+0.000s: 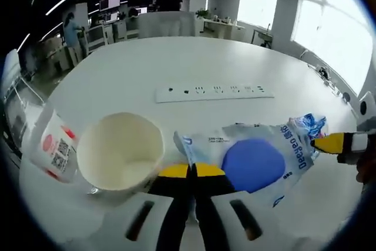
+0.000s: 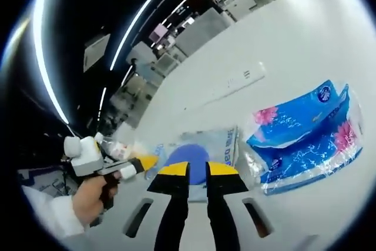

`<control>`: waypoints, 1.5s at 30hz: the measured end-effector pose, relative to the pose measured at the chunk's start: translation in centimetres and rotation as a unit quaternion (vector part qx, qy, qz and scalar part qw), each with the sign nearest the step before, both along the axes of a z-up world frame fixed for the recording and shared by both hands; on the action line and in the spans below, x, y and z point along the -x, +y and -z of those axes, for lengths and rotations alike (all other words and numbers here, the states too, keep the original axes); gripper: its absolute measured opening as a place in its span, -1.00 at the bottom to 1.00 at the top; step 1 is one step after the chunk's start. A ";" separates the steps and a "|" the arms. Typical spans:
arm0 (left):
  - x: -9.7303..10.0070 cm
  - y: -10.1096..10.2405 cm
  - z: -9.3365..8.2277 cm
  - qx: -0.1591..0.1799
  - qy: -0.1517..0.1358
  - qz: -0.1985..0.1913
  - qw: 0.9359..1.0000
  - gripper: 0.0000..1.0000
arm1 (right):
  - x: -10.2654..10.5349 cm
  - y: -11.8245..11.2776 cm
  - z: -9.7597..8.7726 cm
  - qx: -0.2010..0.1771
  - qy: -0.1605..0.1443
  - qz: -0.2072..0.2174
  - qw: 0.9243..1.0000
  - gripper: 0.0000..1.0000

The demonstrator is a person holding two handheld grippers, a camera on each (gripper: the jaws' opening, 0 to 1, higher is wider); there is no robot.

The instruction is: Arrange the tabletop items into an orderly group along one side of the table until the central work area is clear of visible clutter.

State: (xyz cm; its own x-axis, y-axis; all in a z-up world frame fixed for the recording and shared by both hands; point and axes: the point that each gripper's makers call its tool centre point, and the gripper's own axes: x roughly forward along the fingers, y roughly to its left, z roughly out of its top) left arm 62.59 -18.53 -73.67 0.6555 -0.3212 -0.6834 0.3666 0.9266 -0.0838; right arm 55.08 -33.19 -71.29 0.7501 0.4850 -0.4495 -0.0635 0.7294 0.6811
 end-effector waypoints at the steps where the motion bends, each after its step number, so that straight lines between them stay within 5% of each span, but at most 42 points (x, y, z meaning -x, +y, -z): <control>1: 0.0 0.0 0.0 0.000 -0.001 0.000 1.000 -1.00 | 0.5 0.3 0.4 0.008 0.004 -0.011 1.000 -0.80; 5: 0.0 -0.1 0.0 -0.002 -0.003 0.003 1.000 -1.00 | 1.8 1.2 2.1 0.019 0.028 -0.023 0.999 -0.69; 9: 0.0 -0.1 0.1 -0.005 -0.004 0.010 1.000 -1.00 | 2.0 2.5 2.3 -0.017 0.035 -0.020 0.999 -0.25; 15: 0.4 -0.3 -0.1 -0.010 -0.009 0.022 1.000 -0.83 | 1.6 3.1 2.1 -0.027 0.035 -0.012 0.999 -0.02; 19: 0.7 -1.2 -1.1 -0.005 -0.033 0.041 0.999 -0.55 | 1.5 3.1 2.2 -0.028 0.036 -0.008 0.999 -0.02; 34: 4.9 -0.7 -3.0 0.006 -0.070 0.057 0.996 -0.33 | 1.4 2.8 2.3 -0.050 0.041 0.002 0.998 -0.08; 39: 6.3 -0.6 -1.9 0.034 -0.031 0.050 0.998 -0.24 | 1.5 2.6 2.6 -0.049 0.030 0.000 0.998 -0.12; 45: 5.6 -2.6 -0.3 0.074 0.000 0.067 0.995 0.22 | 1.6 2.9 2.4 -0.048 0.028 -0.015 0.998 -0.09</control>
State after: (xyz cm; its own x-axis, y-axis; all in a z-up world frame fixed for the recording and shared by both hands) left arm 57.04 -21.14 -73.37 0.6001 -0.5030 -0.6220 0.4867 0.8467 -0.2152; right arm 53.52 -30.25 -73.66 0.7095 0.5500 -0.4406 -0.0436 0.6583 0.7515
